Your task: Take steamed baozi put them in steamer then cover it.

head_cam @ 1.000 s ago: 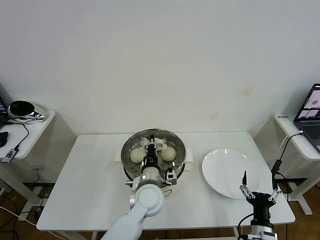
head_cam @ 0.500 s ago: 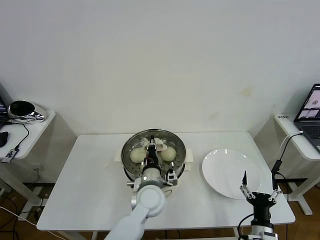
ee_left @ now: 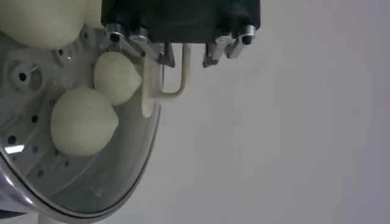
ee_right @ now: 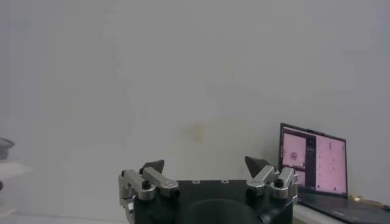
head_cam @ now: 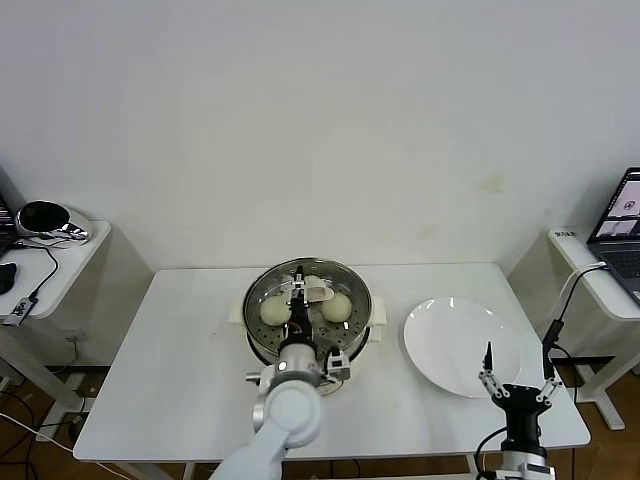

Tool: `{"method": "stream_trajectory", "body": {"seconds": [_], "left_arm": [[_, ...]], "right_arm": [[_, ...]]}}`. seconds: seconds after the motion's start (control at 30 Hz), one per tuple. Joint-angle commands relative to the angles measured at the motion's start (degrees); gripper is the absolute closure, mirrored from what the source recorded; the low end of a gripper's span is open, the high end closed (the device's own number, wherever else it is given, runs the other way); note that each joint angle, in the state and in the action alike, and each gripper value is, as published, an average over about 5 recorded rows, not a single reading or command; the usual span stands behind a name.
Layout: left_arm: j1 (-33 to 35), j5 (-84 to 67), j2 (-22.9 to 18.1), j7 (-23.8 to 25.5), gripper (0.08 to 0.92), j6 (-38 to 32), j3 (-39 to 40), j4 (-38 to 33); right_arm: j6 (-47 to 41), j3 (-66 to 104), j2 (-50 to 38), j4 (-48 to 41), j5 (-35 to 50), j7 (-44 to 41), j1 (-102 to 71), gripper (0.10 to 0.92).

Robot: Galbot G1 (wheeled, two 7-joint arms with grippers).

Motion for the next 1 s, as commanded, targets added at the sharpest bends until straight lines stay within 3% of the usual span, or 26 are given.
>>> {"method": "stream_trajectory", "body": {"seconds": [0.03,0.13,0.23,0.37,0.5,0.8,1.0], "left_arm": [[10.3,-8.7,6.7,-3.4,0.374,-0.8,-2.3,-16.8],[15.5,-16.2,8.9,-6.8,0.287,-1.8,-5.6,-24.1],[23.7,-28.9,10.5,-13.5,0.213,-4.8,-10.1,-29.5],[34.6,-61.7,11.4,-25.9,0.180,-18.0,-20.6,-31.0],[41.8,-83.8,10.3,-31.5,0.177,-27.8,-32.1,-30.2],[51.7,-93.0,8.9,-33.2,0.177,-38.9,-35.8,-25.2],[52.6,-93.7,7.1,-32.1,0.177,-43.5,-34.3,-18.7]], "right_arm": [[0.0,0.0,-0.2,0.0,0.0,0.0,-0.1,0.203],[0.0,-0.3,-0.8,0.1,0.3,0.0,-0.3,0.203],[0.2,-0.6,-2.1,0.3,1.0,-0.1,-0.8,0.203],[0.0,-1.0,-2.9,0.6,1.5,-0.4,-0.9,0.203],[-0.3,-1.7,-3.4,0.5,1.6,-1.1,-1.1,0.203],[-2.1,-2.9,-6.5,2.2,4.5,-5.1,-5.3,0.203],[-3.1,-3.9,-7.3,1.9,5.4,-5.8,-7.8,0.203]]}}
